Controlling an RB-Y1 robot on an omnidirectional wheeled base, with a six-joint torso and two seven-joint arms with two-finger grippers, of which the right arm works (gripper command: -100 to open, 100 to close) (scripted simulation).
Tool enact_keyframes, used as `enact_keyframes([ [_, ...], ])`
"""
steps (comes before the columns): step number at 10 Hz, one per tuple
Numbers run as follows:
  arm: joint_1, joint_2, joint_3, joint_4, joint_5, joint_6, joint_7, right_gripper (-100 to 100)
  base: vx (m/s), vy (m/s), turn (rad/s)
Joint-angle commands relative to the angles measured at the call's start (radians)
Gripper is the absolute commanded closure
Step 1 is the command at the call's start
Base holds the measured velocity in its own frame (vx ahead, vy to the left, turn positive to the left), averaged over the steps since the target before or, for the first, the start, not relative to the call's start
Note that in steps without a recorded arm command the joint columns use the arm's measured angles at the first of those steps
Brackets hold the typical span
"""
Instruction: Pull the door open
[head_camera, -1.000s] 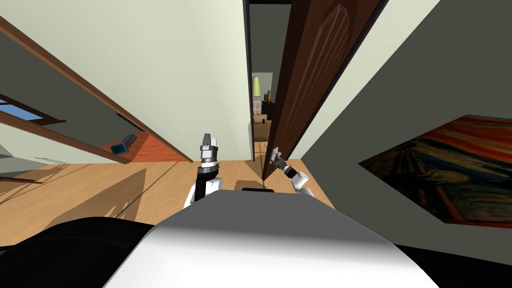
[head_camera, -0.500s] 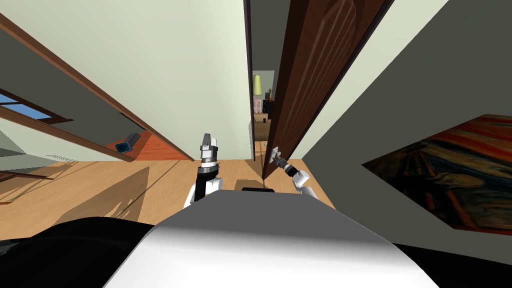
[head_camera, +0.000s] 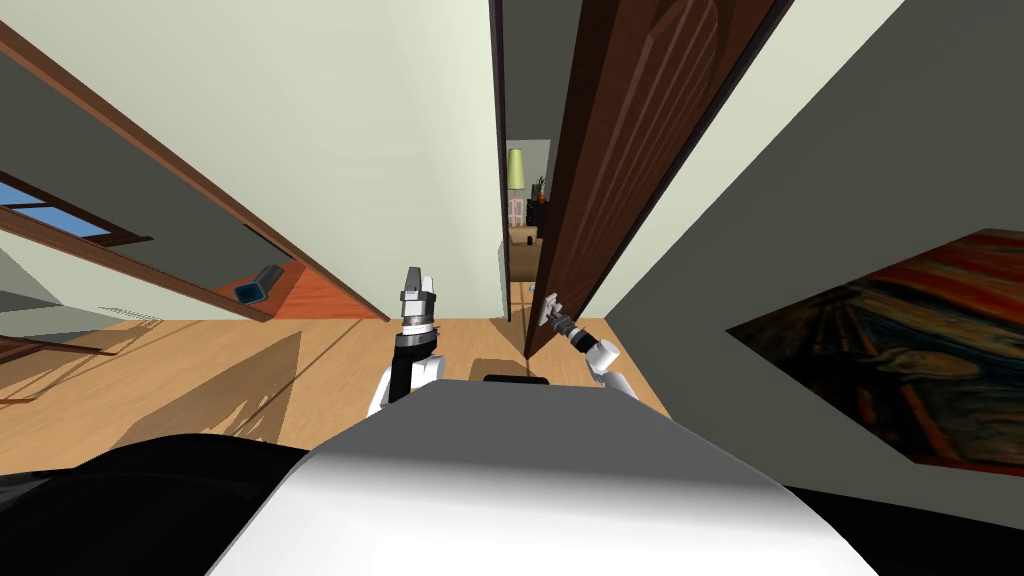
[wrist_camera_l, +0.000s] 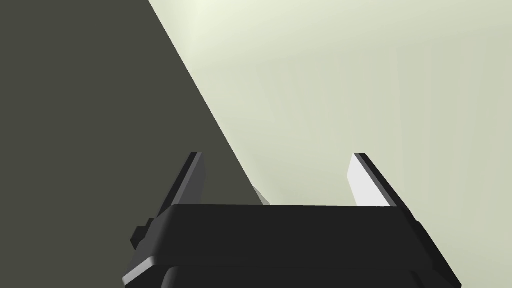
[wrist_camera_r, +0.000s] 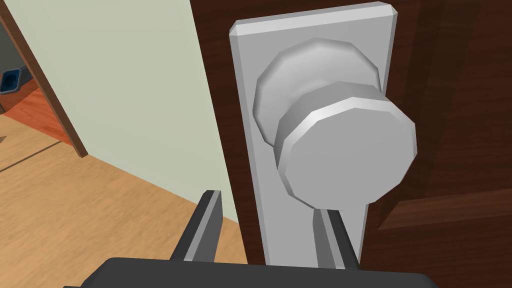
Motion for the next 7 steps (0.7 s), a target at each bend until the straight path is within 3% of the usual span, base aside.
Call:
enact_keyframes([
  [1, -0.043, -0.014, -0.022, 0.002, -0.009, -0.006, -0.001, -100, 0.008, -0.003, 0.005],
  [6, -0.043, -0.014, -0.022, 0.002, -0.009, -0.006, -0.001, -100, -0.001, 0.000, -0.002],
  [7, -0.054, -0.022, -0.023, 0.005, -0.006, -0.011, -0.016, -100, 0.001, -0.006, 0.036],
])
